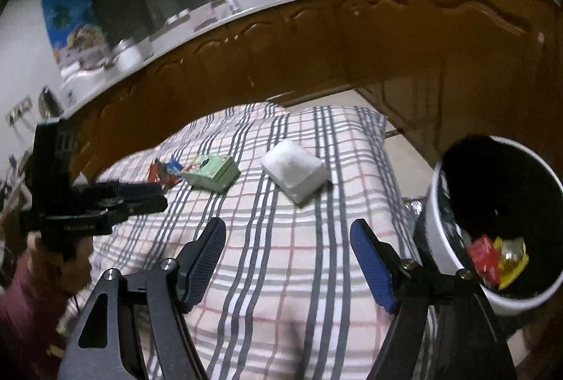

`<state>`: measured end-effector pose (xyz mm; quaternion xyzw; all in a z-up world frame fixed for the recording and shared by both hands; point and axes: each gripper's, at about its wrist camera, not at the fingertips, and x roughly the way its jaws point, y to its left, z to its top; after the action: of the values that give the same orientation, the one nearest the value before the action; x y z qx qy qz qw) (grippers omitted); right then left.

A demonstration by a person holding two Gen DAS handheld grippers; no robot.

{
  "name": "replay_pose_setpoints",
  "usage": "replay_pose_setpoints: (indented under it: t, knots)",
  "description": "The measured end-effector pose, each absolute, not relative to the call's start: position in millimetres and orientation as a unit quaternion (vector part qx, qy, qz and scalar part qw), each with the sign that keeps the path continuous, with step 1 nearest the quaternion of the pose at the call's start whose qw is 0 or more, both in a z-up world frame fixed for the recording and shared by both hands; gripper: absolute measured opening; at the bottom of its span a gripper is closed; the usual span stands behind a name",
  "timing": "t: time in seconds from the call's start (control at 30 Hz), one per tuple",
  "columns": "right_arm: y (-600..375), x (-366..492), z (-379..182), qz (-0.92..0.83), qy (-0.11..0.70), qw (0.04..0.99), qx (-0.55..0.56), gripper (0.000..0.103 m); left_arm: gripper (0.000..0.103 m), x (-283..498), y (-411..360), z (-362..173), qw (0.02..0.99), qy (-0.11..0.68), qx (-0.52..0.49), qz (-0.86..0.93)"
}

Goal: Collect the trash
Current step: 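Move both open tools back over the table toward the green carton and foam block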

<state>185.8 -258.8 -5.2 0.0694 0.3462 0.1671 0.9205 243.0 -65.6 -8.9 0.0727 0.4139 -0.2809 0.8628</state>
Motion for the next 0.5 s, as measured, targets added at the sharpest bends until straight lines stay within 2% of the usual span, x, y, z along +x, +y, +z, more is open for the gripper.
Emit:
replay_pose_setpoints:
  t: [0.1, 0.23, 0.3, 0.5]
  knots:
    - [-248.9, 200.3, -6.4, 0.175, 0.352, 0.919, 0.035, 0.082, 0.061, 257.0, -66.2, -10.4, 0.856, 0.407, 0.125, -0.293]
    - [-239.8, 223.8, -9.1, 0.179, 0.363, 0.914, 0.002, 0.083, 0.066, 280.3, -64.5, -12.5, 0.848, 0.404, 0.172, -0.298]
    - [-237.6, 234.4, -11.6, 0.18, 0.369, 0.912, -0.008, 0.083, 0.08, 293.4, -63.9, -12.2, 0.84, 0.406, 0.185, -0.308]
    - [-231.1, 265.2, -22.7, 0.19, 0.389, 0.901, -0.039, 0.083, 0.084, 323.7, -71.6, -20.1, 0.814, 0.42, 0.232, -0.327]
